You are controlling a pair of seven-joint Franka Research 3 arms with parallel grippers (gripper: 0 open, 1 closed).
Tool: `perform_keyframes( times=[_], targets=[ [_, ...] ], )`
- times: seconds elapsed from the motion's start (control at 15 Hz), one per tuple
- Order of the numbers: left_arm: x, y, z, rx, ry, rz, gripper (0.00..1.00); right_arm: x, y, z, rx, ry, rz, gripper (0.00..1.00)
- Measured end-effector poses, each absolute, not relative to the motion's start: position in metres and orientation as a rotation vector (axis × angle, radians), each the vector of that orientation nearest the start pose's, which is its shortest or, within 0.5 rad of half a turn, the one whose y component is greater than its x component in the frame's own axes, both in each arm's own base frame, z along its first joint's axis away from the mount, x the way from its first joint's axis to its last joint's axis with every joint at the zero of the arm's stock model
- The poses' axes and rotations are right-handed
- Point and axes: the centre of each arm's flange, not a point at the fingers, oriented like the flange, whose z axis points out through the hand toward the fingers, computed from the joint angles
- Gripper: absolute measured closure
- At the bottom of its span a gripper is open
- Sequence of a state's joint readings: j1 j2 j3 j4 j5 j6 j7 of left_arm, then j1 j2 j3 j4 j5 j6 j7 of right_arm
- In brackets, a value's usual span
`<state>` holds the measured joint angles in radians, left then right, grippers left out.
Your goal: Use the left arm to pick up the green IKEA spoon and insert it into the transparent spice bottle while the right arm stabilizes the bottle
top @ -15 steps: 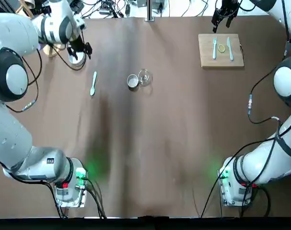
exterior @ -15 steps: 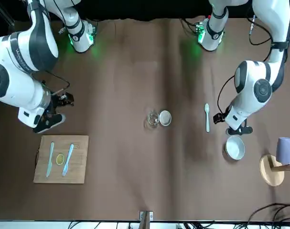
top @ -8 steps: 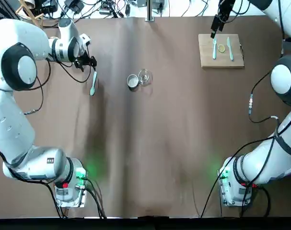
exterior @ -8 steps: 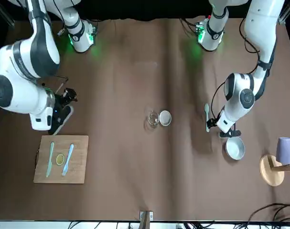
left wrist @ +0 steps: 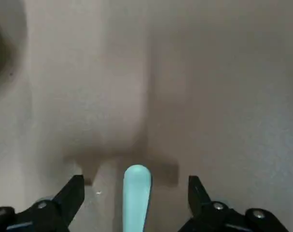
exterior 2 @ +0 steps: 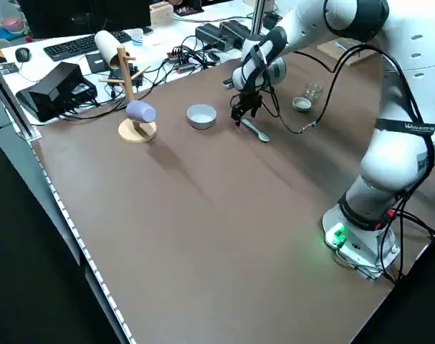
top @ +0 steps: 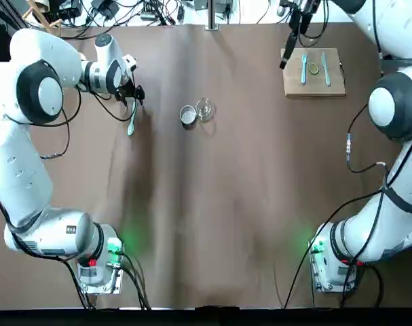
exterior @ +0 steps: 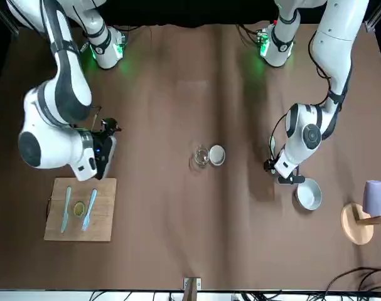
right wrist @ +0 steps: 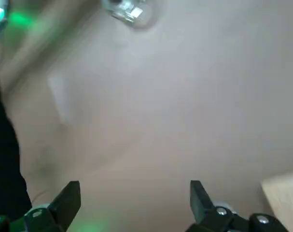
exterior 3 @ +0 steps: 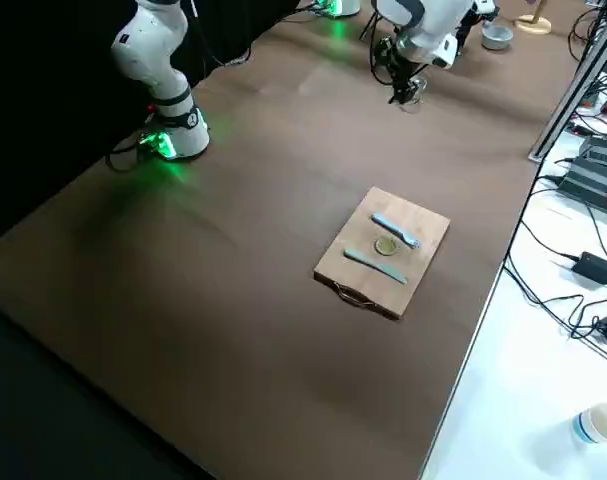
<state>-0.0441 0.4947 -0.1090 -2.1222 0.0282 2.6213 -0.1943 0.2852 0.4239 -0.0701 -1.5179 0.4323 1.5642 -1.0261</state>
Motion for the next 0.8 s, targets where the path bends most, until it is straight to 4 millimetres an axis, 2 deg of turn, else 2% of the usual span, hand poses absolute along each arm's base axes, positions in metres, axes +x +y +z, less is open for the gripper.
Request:
perform_keyframes(
  times=[0.07,0.2,0.27,0.33,0.47,0.53,0.67,0.8],
  targets=[
    [0.569,-0.09,0.175,-3.18,-0.044,-0.001,0.05,0.613,0.195,0.392,-2.096,-1.488,0.203,0.0],
    [0.568,-0.091,0.174,-3.18,-0.044,0.003,0.18,0.613,0.21,0.371,-1.914,-1.598,0.126,0.0],
    [0.568,-0.091,0.173,-3.179,-0.044,0.006,0.18,0.613,0.216,0.359,-1.833,-1.657,0.102,0.0],
    [0.568,-0.089,0.172,-3.178,-0.047,0.006,0.3,0.614,0.232,0.334,-1.722,-1.729,0.043,0.0],
    [0.569,-0.087,0.173,-3.178,-0.052,0.003,0.35,0.615,0.248,0.311,-1.675,-1.708,-0.019,0.0],
    [0.57,-0.087,0.175,-3.179,-0.052,-0.003,0.43,0.615,0.254,0.3,-1.657,-1.704,-0.045,0.0],
    [0.571,-0.086,0.176,-3.178,-0.057,-0.006,0.48,0.613,0.269,0.279,-1.626,-1.721,-0.123,0.0],
    [0.572,-0.084,0.178,-3.177,-0.064,-0.011,0.67,0.606,0.289,0.261,-1.58,-1.721,-0.235,0.0]
  ],
)
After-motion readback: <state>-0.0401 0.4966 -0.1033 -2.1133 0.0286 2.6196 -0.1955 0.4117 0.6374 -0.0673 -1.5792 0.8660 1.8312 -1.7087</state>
